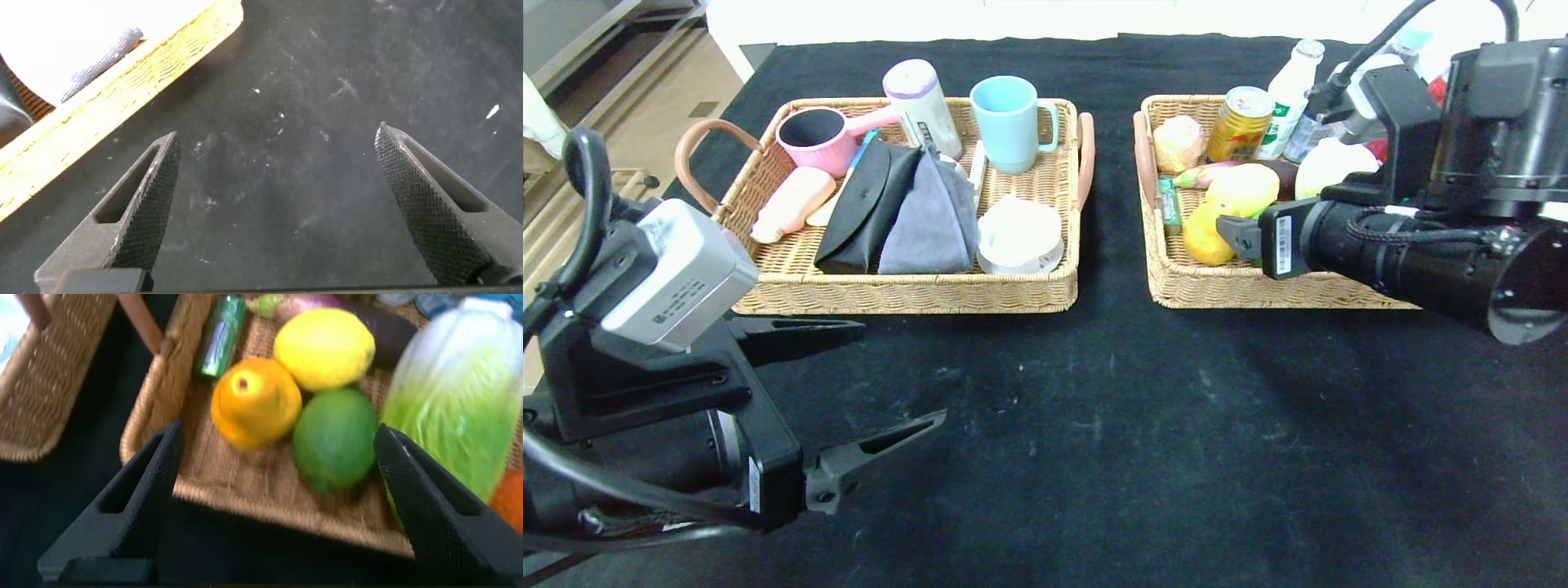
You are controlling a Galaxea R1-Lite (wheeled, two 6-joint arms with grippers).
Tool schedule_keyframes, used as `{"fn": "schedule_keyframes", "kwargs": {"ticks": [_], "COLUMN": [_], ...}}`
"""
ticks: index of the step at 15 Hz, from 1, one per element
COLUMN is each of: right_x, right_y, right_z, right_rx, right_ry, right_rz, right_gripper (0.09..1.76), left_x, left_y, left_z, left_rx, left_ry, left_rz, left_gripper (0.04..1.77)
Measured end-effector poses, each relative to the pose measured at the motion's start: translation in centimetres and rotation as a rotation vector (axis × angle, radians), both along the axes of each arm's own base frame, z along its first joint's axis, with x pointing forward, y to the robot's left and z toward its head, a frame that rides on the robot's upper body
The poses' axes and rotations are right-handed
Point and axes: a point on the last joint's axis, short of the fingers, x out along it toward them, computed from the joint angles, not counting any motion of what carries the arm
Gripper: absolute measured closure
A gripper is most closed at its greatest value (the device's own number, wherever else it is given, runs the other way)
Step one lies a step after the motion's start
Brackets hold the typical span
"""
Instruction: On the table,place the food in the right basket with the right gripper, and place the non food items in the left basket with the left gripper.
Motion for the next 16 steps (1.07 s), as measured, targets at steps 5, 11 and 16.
{"fn": "schedule_keyframes", "kwargs": {"ticks": [5,11,16], "right_x": [-6.3,-14.6,-20.9], "right_y": [-3.6,-9.7,-13.5], "right_z": [-0.7,-1.7,-3.1], "right_rx": [0.003,-0.011,-0.021], "right_ry": [0.024,0.101,0.108], "right_rz": [0.135,0.205,0.237], "right_gripper": [0.15,0.15,0.15], "left_x": [-1.0,-5.1,-10.9], "left_y": [0.9,4.4,7.4], "left_z": [0.1,-0.5,-1.1], "left_rx": [-0.018,-0.047,-0.021], "left_ry": [-0.015,-0.055,-0.028], "left_rz": [0.022,0.138,0.227], "left_gripper": [0.09,0.09,0.09]}}
